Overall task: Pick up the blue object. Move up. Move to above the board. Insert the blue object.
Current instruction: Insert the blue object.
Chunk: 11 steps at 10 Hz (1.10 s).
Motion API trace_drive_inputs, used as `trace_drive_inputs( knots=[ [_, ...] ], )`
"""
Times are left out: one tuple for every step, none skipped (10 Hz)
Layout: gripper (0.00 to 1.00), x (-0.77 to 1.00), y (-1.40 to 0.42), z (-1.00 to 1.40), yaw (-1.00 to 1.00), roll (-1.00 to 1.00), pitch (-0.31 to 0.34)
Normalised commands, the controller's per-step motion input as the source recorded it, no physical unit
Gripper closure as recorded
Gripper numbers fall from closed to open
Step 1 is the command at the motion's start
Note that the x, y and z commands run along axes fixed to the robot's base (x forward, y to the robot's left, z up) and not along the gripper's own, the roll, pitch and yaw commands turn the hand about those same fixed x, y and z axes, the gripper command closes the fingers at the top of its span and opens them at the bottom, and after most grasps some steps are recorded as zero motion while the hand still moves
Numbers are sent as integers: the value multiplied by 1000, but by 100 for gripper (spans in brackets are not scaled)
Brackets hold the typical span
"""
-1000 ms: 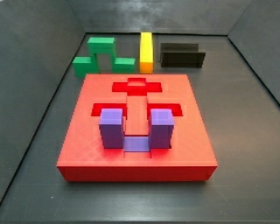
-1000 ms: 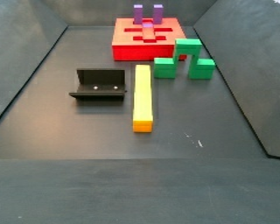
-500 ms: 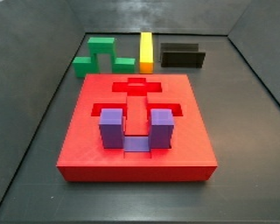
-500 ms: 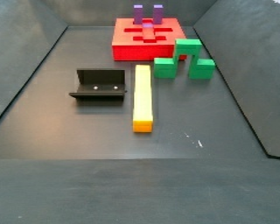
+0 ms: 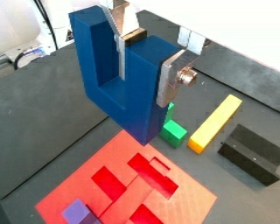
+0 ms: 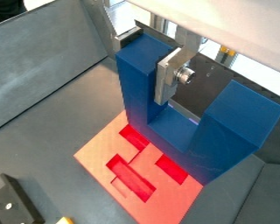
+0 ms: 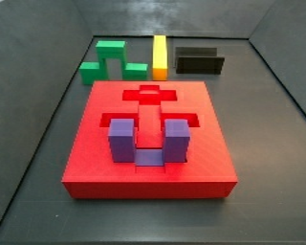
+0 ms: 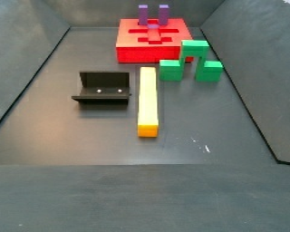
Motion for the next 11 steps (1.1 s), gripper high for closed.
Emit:
trace_drive_inputs(
  knots=[
    [100, 0, 0, -23, 0, 0, 0],
    [100, 40, 0, -180, 0, 9, 0],
    [100, 174, 31, -354, 0, 63, 0],
    [100, 317, 149, -483, 0, 94, -6],
    [100, 363, 174, -537, 0, 154, -11],
    [100, 183, 69, -557, 80, 290, -41],
    [100, 157, 0, -577, 126, 304, -66],
    [100, 177, 0, -603, 123, 283, -73],
    [100, 169, 0, -686, 129, 226, -90],
    [100, 209, 26, -654, 89, 126, -90],
    [100, 237, 77, -606, 0, 16, -89]
  ],
)
